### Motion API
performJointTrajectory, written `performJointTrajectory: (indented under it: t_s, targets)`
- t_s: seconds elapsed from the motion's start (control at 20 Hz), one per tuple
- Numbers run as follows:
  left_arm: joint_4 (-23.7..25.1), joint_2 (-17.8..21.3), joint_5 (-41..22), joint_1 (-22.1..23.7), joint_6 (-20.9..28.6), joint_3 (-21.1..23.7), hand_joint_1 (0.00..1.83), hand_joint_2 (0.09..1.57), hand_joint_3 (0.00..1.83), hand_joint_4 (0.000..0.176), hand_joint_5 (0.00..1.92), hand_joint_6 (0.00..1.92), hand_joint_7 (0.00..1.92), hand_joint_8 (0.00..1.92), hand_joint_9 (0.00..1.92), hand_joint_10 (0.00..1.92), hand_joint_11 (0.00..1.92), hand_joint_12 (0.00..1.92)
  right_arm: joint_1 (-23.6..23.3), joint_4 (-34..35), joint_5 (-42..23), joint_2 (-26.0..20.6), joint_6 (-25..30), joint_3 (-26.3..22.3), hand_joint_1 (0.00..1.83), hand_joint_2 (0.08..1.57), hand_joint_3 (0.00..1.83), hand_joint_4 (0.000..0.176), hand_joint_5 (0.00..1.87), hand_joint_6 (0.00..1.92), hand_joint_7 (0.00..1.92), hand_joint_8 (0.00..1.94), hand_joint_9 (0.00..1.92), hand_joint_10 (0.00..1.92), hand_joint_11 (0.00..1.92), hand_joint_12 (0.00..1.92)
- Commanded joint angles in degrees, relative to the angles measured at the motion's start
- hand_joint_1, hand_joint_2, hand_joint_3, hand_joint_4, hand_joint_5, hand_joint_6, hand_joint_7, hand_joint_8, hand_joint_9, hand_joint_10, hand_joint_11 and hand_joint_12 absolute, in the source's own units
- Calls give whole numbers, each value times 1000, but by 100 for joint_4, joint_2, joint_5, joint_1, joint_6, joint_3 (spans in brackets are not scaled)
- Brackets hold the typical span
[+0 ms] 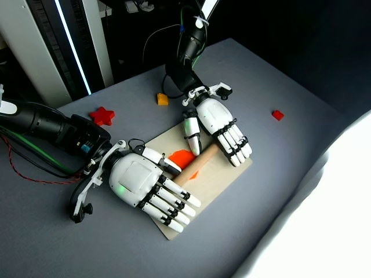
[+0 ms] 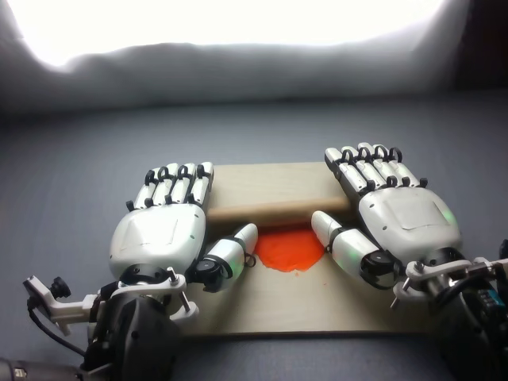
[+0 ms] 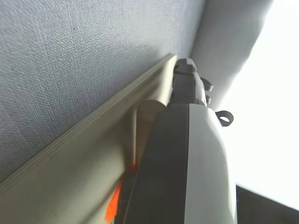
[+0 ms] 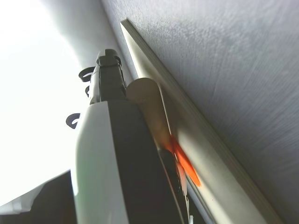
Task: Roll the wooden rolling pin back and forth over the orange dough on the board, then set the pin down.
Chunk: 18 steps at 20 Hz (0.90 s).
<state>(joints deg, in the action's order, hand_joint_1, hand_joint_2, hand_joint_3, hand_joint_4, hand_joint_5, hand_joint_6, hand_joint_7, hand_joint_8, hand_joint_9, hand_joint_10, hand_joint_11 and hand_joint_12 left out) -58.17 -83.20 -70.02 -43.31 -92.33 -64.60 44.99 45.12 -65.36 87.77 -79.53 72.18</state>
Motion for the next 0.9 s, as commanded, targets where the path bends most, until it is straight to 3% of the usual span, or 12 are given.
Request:
performJointTrajectory:
  t_s: [0.0, 0.85]
  targets:
    - [209, -14, -382, 37, -20, -51, 0, 1374, 3, 0, 0, 0, 0, 0, 0, 0, 0, 0, -32, -70, -484, -33, -10, 52, 0, 1496, 3, 0, 70, 10, 47, 9, 6, 3, 0, 0]
    - [6, 3, -165, 280, 51, -180, 0, 1368, 0, 0, 0, 0, 0, 0, 0, 0, 0, 0, -57, -70, -468, -32, 24, 82, 0, 1493, 2, 0, 60, 4, 35, 1, 0, 0, 0, 0]
